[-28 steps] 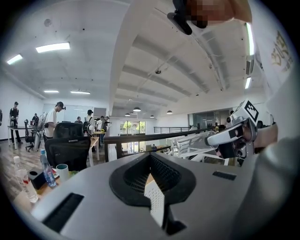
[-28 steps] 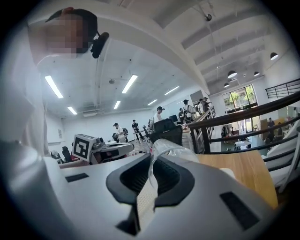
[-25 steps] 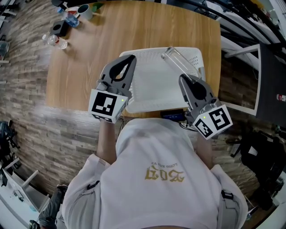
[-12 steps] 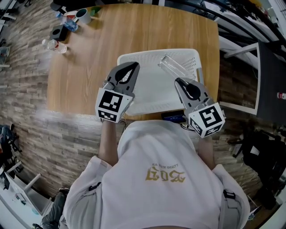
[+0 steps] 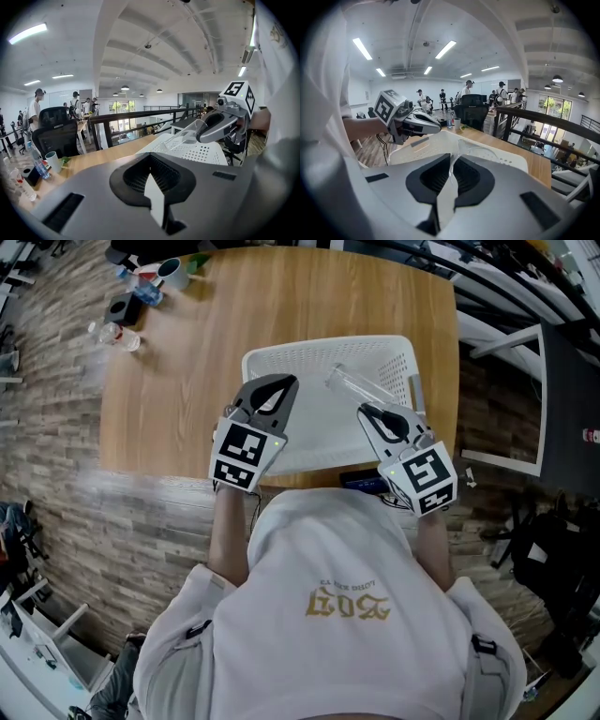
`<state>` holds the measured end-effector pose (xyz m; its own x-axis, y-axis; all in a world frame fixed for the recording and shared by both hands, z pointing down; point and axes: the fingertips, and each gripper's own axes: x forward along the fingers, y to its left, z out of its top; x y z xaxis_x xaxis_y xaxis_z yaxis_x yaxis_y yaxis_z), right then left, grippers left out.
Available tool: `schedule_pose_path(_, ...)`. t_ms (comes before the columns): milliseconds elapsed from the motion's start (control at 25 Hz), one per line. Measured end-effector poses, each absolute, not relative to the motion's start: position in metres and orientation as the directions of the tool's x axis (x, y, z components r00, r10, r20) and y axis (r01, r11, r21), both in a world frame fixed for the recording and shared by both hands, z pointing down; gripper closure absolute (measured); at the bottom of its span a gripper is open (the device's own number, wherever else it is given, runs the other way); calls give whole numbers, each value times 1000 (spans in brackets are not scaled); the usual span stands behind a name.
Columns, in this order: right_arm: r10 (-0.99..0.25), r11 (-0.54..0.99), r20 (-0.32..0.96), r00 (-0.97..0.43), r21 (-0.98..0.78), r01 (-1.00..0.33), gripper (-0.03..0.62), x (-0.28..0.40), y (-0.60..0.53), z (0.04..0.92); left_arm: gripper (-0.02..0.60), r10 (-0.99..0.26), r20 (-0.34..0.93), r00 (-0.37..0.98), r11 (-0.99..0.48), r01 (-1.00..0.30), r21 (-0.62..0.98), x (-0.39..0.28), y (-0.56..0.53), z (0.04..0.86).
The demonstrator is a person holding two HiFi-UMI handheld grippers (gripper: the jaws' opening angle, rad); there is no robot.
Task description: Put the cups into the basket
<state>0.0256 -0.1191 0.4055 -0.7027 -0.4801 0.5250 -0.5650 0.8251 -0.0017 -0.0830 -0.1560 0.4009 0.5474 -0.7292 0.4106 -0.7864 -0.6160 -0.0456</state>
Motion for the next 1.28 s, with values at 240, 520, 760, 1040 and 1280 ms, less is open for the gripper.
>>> schedule_pose_path(240, -452, 835, 566, -689, -1, -550, 569, 29, -115, 418, 574, -704, 451, 549, -635, -770, -55, -75, -151, 414)
schedule_pose_path(520, -412, 829, 637, -652, -35, -558, 569, 33, -115, 439, 574, -640, 530, 556, -683, -728, -61, -72, -157, 432)
schedule_pose_path(760, -389, 845, 682, -620, -5, -535, 569, 34, -116, 452, 574, -604, 612, 511, -704, -702, -109, -73, -153, 447)
schedule_pose_path(1040, -375, 849, 706, -601, 2, -528, 569, 37, -114, 462, 574, -576, 646, 501, -743, -651, -158, -65, -148, 453)
schedule_pose_path(1280, -352, 858, 742, -570, 13, -513, 569, 35, -118, 472, 574, -509, 715, 480, -796, -578, -179, -58, -145, 467)
